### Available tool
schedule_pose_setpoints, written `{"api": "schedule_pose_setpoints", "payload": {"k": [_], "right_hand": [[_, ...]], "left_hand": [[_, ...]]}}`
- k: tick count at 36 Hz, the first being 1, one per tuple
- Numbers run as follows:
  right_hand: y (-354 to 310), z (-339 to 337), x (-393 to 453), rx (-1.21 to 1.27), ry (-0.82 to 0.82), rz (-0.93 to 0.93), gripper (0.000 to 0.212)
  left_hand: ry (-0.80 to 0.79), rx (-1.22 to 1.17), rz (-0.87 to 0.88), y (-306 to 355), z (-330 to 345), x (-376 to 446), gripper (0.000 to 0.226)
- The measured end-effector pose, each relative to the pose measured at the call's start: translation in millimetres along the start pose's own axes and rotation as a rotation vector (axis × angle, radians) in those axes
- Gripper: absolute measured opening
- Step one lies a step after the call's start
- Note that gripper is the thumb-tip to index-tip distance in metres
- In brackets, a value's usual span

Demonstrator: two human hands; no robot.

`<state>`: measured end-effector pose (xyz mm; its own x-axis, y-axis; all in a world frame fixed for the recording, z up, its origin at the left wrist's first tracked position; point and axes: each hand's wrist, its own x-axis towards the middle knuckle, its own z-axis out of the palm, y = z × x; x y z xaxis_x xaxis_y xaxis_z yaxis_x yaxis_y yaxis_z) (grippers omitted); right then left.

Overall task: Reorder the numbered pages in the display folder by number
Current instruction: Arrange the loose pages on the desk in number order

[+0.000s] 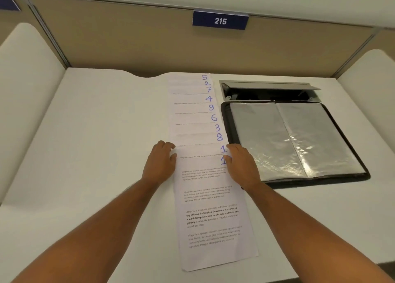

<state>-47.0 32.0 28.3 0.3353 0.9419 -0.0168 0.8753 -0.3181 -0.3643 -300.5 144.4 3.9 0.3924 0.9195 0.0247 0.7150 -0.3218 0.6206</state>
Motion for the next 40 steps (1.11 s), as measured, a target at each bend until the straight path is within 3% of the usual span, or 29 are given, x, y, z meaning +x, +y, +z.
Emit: {"api": "schedule_pose_setpoints", "payload": {"k": [6, 15, 21, 32, 36, 40], "right_hand": [[1.8, -11.3, 30.5, 0.036, -0.079, -0.011, 0.033], [9.5, -10.0, 60.2, -0.055, -0.192, -0.057, 0.031], [14.2, -1.8, 66.8, -0.037, -0.185, -0.057, 0.033], [20.0, 3.4, 70.3, 0.064, -0.189, 0.02, 0.017], [17.4, 0.3, 70.6, 0.118, -0.146, 0.035, 0.009], [14.6, -4.3, 67.9, 0.205, -0.098, 0.07, 0.011]], "left_hand": [[-0.08, 0.081, -0.013, 9.4, 0.9, 16.9, 0.043], [-0.141, 0.158, -0.04, 10.7, 5.5, 23.8, 0.039], [-0.156, 0.129, -0.082, 12.4, 4.8, 28.8, 0.038], [-0.168, 0.043, -0.1, 12.5, 4.5, 32.4, 0.029], [-0.171, -0.015, -0.134, 12.9, 2.8, 33.0, 0.036], [-0.118, -0.101, -0.156, 11.0, -0.7, 34.4, 0.027]]}}
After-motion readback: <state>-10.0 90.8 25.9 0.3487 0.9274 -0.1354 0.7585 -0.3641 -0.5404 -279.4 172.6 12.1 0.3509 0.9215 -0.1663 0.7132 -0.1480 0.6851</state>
